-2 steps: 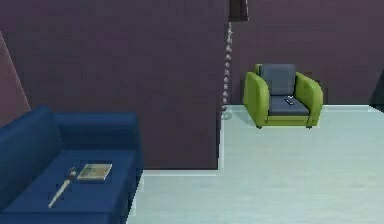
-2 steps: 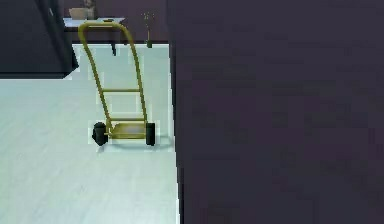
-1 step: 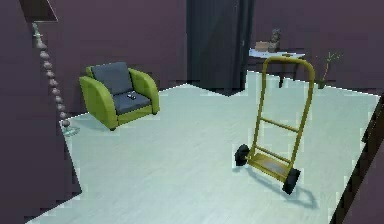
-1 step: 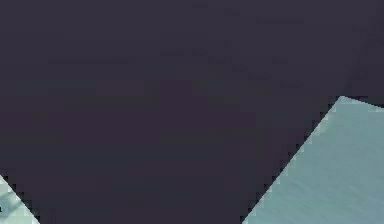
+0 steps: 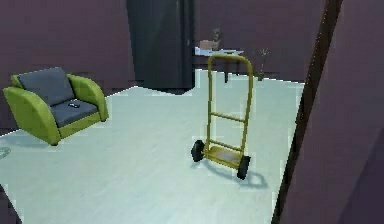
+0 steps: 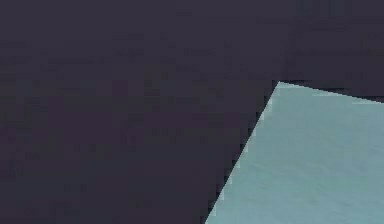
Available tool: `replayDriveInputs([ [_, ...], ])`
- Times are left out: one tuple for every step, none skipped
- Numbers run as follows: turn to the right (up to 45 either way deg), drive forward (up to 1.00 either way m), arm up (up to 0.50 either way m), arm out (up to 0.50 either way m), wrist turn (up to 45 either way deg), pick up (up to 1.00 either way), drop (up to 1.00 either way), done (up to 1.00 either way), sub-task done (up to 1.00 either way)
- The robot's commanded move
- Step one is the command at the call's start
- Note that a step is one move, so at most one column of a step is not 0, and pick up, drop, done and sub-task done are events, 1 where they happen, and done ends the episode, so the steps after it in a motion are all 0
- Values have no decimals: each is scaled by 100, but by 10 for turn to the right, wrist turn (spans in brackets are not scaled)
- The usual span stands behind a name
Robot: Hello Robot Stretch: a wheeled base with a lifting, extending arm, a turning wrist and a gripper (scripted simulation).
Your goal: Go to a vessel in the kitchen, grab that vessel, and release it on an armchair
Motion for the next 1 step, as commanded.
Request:
replayDriveInputs([
  [0,30,0,0,0,0,0,0,0],
])
